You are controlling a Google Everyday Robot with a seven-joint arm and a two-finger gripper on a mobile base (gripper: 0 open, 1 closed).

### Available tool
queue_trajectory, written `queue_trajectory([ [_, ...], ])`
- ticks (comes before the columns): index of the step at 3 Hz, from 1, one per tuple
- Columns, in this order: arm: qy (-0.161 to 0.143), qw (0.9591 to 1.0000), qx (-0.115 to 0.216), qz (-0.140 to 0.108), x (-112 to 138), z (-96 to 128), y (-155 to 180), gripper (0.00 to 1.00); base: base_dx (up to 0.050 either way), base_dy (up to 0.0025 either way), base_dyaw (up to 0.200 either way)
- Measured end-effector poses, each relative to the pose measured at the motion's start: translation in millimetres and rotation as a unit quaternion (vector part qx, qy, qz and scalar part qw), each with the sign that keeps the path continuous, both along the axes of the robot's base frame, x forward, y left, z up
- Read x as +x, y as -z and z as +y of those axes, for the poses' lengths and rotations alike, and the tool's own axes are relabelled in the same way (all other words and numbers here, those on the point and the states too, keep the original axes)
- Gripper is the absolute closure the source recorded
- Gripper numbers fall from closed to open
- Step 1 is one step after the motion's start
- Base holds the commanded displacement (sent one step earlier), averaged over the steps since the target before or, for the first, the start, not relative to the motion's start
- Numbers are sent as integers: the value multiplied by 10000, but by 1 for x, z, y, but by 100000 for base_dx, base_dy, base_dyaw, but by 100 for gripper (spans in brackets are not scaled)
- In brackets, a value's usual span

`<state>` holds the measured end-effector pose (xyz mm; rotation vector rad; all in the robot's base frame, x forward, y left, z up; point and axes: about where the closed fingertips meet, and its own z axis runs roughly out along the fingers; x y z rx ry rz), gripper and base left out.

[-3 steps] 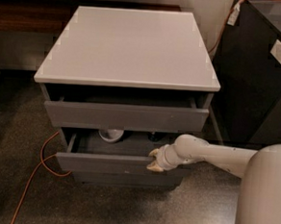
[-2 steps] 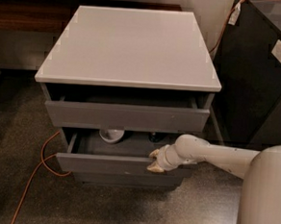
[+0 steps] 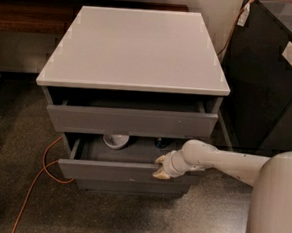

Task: Pick pepsi can from middle drawer and place on counter

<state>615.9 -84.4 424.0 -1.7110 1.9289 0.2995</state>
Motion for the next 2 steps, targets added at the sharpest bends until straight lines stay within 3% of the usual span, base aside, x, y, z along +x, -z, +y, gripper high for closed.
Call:
queue_trajectory([
  [2,0,10000,1,1,0,-1,0,51,0,0,0],
])
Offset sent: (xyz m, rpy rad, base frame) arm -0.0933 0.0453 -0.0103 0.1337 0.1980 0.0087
